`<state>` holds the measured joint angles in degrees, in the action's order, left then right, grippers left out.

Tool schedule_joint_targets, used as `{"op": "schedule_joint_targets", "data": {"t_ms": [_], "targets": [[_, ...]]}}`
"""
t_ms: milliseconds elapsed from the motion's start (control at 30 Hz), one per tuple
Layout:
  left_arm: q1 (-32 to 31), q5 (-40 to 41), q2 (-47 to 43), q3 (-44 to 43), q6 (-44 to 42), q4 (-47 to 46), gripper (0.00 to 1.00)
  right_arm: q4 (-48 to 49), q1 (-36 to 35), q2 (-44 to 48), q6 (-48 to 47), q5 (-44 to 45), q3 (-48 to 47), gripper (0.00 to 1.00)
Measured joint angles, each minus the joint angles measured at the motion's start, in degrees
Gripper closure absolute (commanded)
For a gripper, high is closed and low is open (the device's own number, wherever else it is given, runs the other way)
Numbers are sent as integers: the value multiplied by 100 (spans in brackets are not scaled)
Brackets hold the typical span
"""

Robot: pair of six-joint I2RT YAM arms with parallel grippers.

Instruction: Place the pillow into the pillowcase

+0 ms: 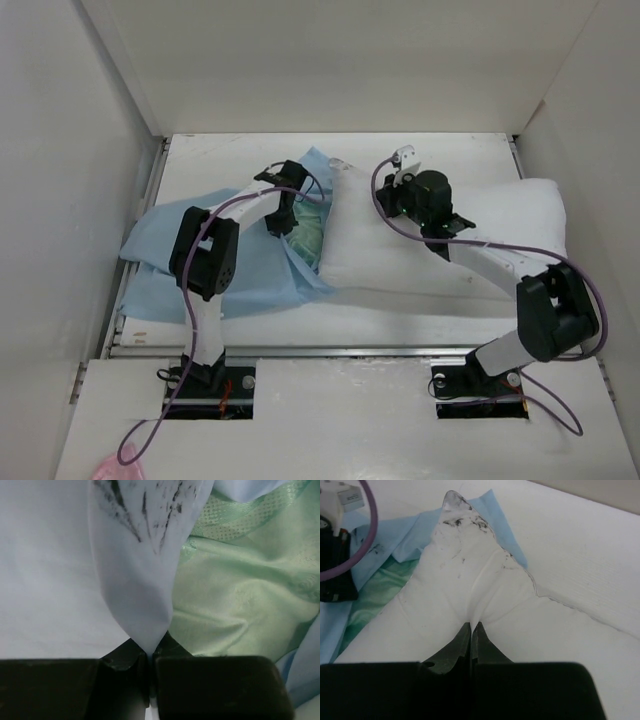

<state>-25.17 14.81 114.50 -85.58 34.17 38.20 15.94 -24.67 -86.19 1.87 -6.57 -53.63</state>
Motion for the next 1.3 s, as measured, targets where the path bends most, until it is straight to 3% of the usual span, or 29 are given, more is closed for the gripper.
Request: {"op": "schedule_joint_targets", "data": {"t_ms": [300, 567, 800, 933, 1067, 1300], "targets": [[-26, 267, -573, -553, 35, 459, 100, 39, -577, 800, -1008, -898, 317, 100], [-13, 518, -664, -2138, -199, 1366, 100, 247, -1414, -487, -1591, -1600, -474, 100], [50, 629, -535, -2669, -369, 2079, 100, 232, -1928, -1464, -2092, -1816, -1342, 100], [166, 839, -243, -3185, -374, 2481, 100, 243, -1932, -1523, -2173, -1882, -1327, 100], [492, 953, 55, -3954, -374, 2806, 100, 660, -1930, -1141, -2096, -1829, -656, 100], [752, 732, 101, -4105, -398, 2811, 100, 610, -2041, -1104, -2120, -1810, -688, 100]]}}
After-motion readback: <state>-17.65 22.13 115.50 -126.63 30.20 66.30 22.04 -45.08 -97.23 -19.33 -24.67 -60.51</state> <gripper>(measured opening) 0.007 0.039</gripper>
